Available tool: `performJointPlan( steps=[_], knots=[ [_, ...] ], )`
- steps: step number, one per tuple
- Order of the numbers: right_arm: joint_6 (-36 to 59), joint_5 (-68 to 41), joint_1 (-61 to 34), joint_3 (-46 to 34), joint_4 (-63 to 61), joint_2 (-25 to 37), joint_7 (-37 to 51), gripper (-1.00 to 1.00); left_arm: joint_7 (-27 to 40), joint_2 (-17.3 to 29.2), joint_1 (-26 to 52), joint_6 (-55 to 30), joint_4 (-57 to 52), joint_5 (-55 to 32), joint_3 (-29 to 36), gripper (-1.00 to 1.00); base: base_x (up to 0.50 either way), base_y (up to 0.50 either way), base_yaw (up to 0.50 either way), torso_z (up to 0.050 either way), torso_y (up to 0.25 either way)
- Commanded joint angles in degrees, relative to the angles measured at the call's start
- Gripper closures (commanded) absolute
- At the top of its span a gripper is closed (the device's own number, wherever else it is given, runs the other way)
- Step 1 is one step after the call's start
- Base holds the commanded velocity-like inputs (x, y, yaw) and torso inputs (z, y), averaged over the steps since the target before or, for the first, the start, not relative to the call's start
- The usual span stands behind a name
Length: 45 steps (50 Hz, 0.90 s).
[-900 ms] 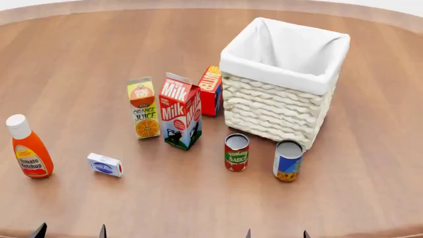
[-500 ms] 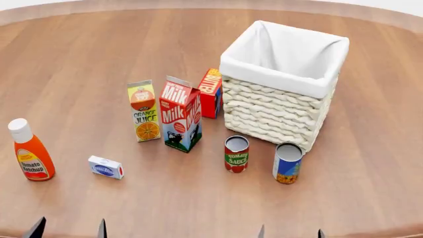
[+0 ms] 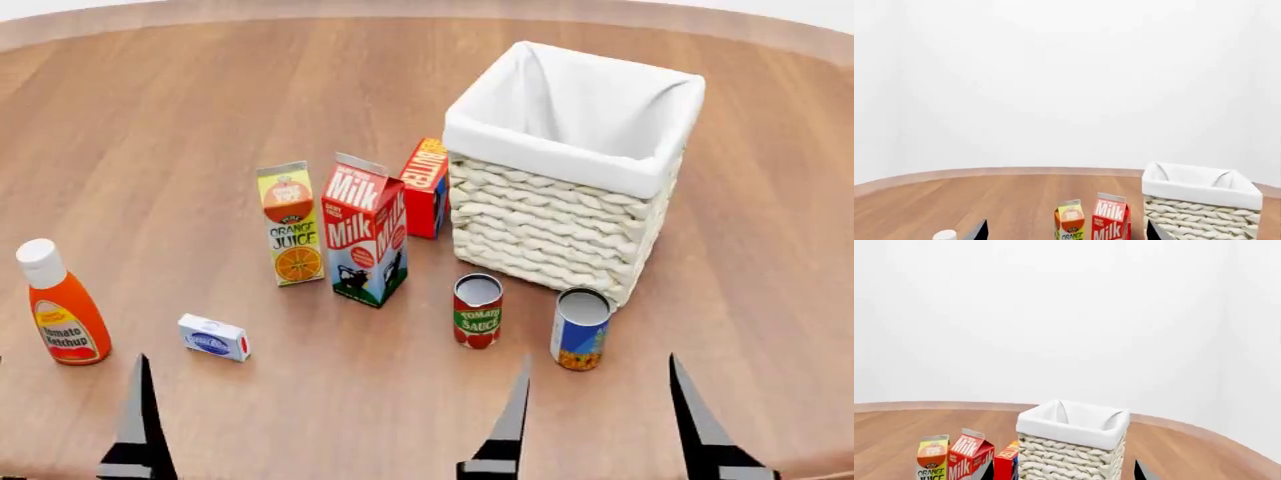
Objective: Pick up the tomato sauce, and put it in the basket.
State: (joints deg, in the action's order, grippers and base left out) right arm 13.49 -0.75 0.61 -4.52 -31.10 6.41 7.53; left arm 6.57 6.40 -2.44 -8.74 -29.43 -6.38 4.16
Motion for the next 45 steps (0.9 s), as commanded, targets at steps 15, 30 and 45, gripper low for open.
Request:
performJointPlan(
  steps=[15,30,45],
  knots=[
    [17.61,3.33,-4.11,-4.21,-24.59,2.25,2.33,-1.0,4.25,3.12,0.05,-12.39,-25.31,-4.39,-1.88,-1.0,0.0,0.0,0.0,0.0,0.0],
    [20.23,3.33,-5.01,-4.24,-26.26,2.87,3.05,-1.0,5.17,4.18,0.02,-12.56,-26.53,-5.13,-1.48,-1.0,0.09,0.0,0.0,0.0,0.0],
    [20.09,2.22,-4.93,-4.02,-25.68,3.33,3.3,-1.0,6.12,4.75,-0.06,-12.69,-27.02,-5.81,-0.46,-1.0,0.5,0.0,0.0,0.0,0.0]
  ],
)
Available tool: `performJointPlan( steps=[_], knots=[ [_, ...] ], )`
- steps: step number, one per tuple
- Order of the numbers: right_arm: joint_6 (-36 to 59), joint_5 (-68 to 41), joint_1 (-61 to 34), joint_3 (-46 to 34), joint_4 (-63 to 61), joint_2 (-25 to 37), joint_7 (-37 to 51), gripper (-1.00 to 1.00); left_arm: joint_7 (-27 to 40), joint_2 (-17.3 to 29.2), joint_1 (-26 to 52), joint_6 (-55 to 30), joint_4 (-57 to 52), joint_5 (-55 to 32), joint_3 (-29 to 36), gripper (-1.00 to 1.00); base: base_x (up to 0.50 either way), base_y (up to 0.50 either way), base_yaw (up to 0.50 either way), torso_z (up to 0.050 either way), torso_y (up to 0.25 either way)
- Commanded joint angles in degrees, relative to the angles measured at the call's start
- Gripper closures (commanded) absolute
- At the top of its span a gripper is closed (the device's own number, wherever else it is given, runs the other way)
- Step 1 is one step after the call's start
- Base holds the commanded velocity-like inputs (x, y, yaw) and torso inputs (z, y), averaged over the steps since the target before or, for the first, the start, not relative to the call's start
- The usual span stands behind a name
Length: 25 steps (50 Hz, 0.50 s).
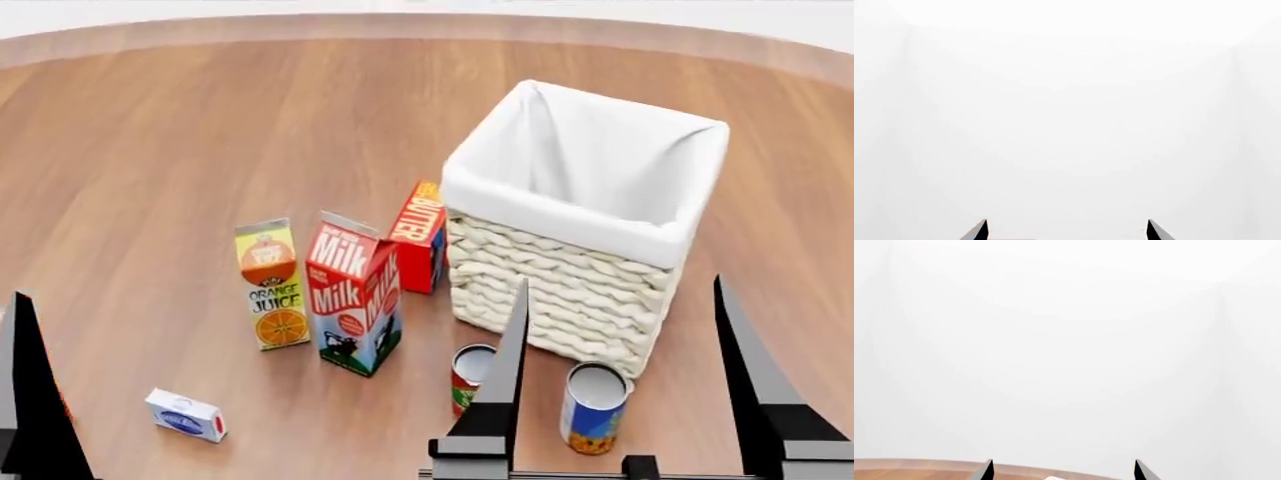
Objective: Pick up the tomato sauce, and put it in the basket.
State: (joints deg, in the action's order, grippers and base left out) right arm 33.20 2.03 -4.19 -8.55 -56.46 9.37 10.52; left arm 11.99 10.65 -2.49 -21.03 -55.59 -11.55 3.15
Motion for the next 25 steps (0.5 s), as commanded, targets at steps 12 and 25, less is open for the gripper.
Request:
performJointPlan(
  steps=[12,25],
  knots=[
    [0.38,-1.15,0.08,0.33,-0.57,0.79,0.87,-1.0,1.45,1.21,-0.41,-0.05,-1.17,-0.79,1.09,-1.0,0.5,0.0,0.0,0.0,0.0],
    [0.26,-1.96,0.15,0.86,-0.54,1.15,1.44,-1.0,2.06,1.91,-0.53,0.62,-0.92,-0.97,1.64,-1.0,0.5,0.0,0.0,0.0,0.001]
  ],
)
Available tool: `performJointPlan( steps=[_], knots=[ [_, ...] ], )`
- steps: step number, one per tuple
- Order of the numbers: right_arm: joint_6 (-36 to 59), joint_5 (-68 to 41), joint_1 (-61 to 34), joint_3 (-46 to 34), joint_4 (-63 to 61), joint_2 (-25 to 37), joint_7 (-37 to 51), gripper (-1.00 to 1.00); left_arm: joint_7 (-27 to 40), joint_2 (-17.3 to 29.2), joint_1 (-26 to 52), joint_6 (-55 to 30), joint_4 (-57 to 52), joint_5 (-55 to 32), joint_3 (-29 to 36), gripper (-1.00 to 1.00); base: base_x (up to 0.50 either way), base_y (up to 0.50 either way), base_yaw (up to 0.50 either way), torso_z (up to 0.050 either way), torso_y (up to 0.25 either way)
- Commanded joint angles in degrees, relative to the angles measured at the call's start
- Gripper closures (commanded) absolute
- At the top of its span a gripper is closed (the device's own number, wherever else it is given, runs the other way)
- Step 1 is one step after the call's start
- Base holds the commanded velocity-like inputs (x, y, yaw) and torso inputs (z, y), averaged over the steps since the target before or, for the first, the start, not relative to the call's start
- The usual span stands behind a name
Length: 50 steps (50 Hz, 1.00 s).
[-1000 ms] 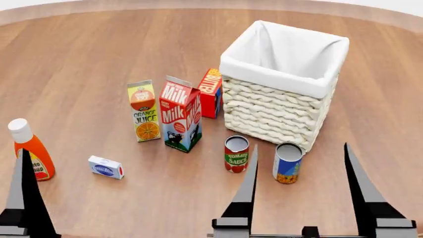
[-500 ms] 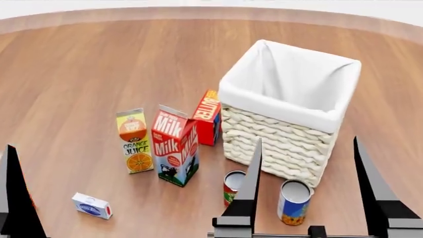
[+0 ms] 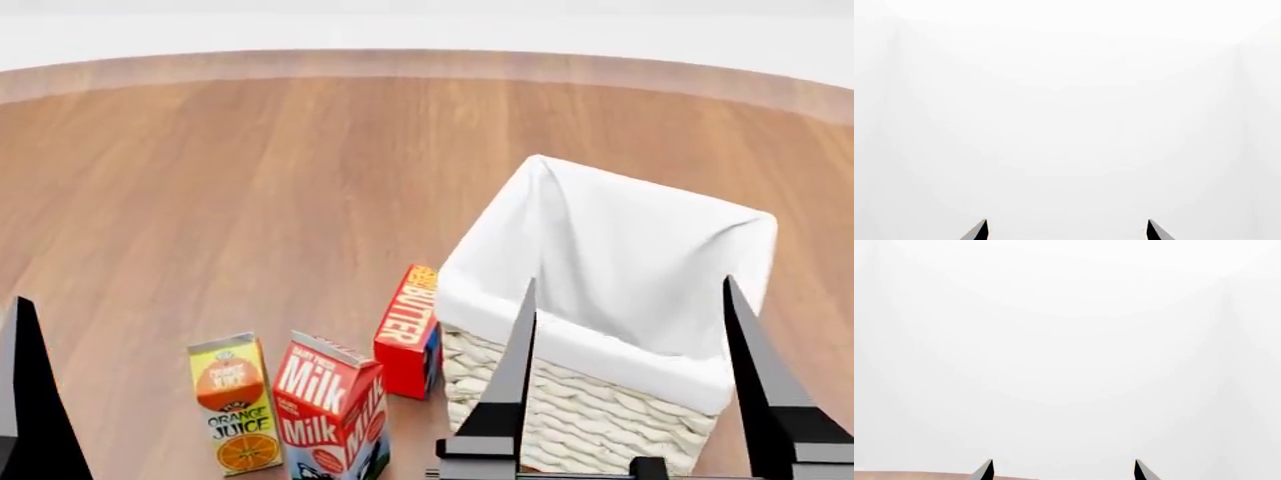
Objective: Pick up the tomato sauce, and put it in the basket.
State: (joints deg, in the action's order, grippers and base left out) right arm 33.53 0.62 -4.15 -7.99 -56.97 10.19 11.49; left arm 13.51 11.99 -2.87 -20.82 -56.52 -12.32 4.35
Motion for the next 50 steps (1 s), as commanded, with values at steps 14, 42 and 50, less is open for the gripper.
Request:
performJointPlan(
  steps=[14,42,50],
  knots=[
    [-0.08,-1.31,-0.11,1.02,0.37,0.14,1.58,-1.0,1.22,1.27,0.06,0.65,-0.34,-1.05,0.73,-1.0,0.46,0.0,0.0,0.0,0.0],
    [-0.66,-1.83,0.01,0.17,0.16,1.67,2.66,-1.0,2.03,2.7,0.07,1.35,-0.49,-5.46,-0.07,-1.0,0.0,0.0,0.0,0.043,0.0],
    [-0.76,-1.77,-0.06,-0.39,0.05,2.21,3.05,-1.0,2.37,3.07,-0.04,1.74,-0.34,-6.09,0.0,-1.0,0.0,0.0,0.0,0.05,0.0]
  ],
)
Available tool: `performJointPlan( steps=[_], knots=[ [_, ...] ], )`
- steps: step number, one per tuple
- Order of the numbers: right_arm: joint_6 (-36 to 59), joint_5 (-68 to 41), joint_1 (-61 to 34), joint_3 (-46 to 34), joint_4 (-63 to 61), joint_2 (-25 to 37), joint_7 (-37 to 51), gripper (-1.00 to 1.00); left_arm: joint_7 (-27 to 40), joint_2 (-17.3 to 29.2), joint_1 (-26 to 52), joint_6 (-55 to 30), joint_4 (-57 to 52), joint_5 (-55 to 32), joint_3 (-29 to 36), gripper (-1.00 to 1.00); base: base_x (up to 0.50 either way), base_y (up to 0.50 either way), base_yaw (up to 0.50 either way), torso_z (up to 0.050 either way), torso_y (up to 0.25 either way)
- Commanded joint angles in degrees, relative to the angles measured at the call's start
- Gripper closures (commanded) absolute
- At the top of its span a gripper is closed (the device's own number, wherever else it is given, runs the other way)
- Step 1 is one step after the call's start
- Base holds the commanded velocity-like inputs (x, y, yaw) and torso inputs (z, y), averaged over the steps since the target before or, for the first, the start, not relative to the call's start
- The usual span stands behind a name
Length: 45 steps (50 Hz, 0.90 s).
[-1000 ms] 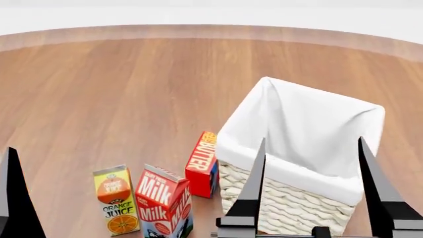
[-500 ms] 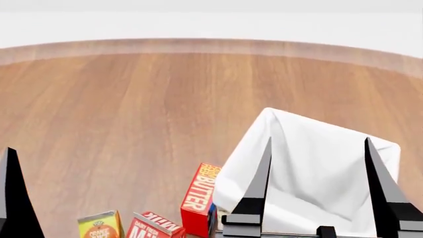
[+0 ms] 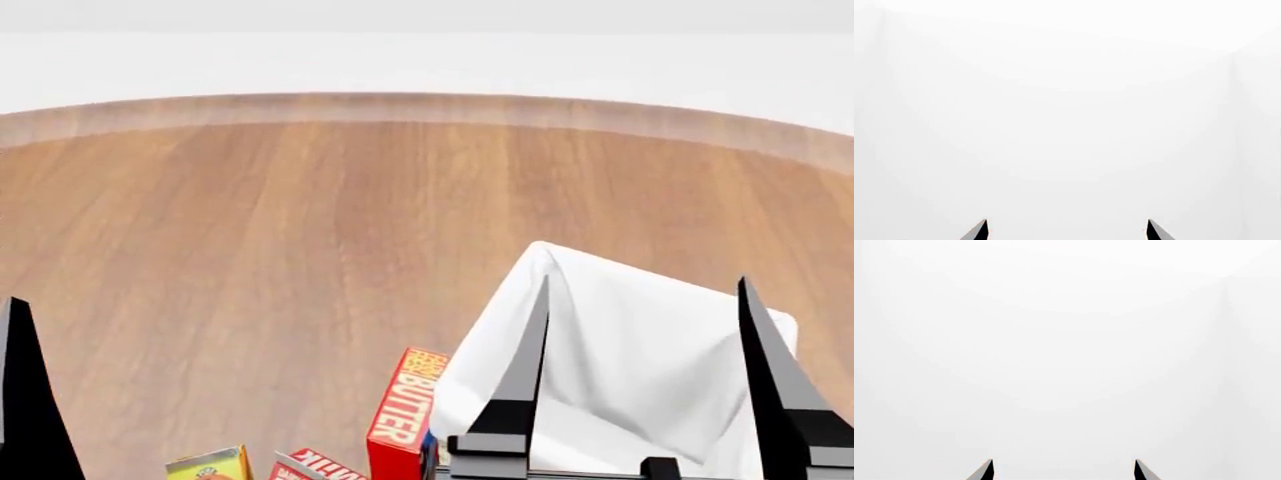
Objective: Pick up the tomato sauce, and put it in the basket.
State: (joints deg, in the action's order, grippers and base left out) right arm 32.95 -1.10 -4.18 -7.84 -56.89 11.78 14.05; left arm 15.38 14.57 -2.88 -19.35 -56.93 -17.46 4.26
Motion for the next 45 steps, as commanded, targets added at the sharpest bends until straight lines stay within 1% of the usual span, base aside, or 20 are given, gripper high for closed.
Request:
performJointPlan(
  steps=[1,5,7,28,30,31,33,39,42,45],
  knots=[
    [-0.11,-0.06,-0.07,-0.64,-0.08,0.68,0.53,-1.0,0.48,0.5,-0.17,0.54,0.25,-0.88,0.16,-1.0,0.0,0.0,0.0,0.05,0.0],
    [-0.2,-0.08,-0.1,-0.8,0.01,0.84,0.76,-1.0,1.4,0.92,0.16,-0.39,-0.09,0.92,0.98,-1.0,0.0,0.0,0.0,0.049,-0.098],
    [-0.33,-0.11,-0.09,-0.88,0.24,0.91,0.87,-1.0,1.35,0.72,0.1,-0.13,-0.1,-1.06,0.12,-1.0,0.0,0.0,0.0,0.041,-0.19],
    [-0.49,-1.49,0.19,-0.76,0.22,1.61,1.55,-1.0,1.83,2.03,-0.32,2.07,0.92,1.3,1.98,-1.0,0.0,0.0,0.0,0.041,-0.191],
    [-0.52,-2.01,0.66,-0.36,-0.07,1.53,1.66,-1.0,1.84,1.69,-0.23,2.63,1.25,-0.23,1.28,-1.0,0.0,0.0,0.0,0.035,-0.107],
    [-0.22,-1.92,0.77,-0.44,-0.51,1.67,1.76,-1.0,1.56,1.42,-0.81,4.58,1.43,-0.06,1.1,-1.0,0.0,0.0,0.0,0.0,0.0],
    [0.7,-2.31,1.21,-0.2,-2.01,1.73,2.04,-1.0,1.96,1.82,-0.38,3.1,1.52,0.88,1.83,-1.0,0.0,0.0,0.0,0.0,0.0],
    [-0.29,-1.83,5.25,-0.89,-2.77,3.48,2.43,-1.0,1.93,1.93,-0.61,3.53,1.63,0.04,1.94,-1.0,0.0,0.0,0.0,0.0,0.0],
    [-0.66,-2.38,6.73,-2.11,-3.09,5.77,3.82,-1.0,2.11,2.21,-0.54,3.42,1.28,-0.63,1.44,-1.0,0.0,0.0,0.0,0.0,0.0],
    [-1.41,-4.43,7.36,-5.25,-3.1,9.89,7.87,-1.0,2.2,2.35,-0.66,3.75,1.42,-1.04,1.03,-1.0,0.0,0.0,0.0,0.0,0.0]
  ],
)
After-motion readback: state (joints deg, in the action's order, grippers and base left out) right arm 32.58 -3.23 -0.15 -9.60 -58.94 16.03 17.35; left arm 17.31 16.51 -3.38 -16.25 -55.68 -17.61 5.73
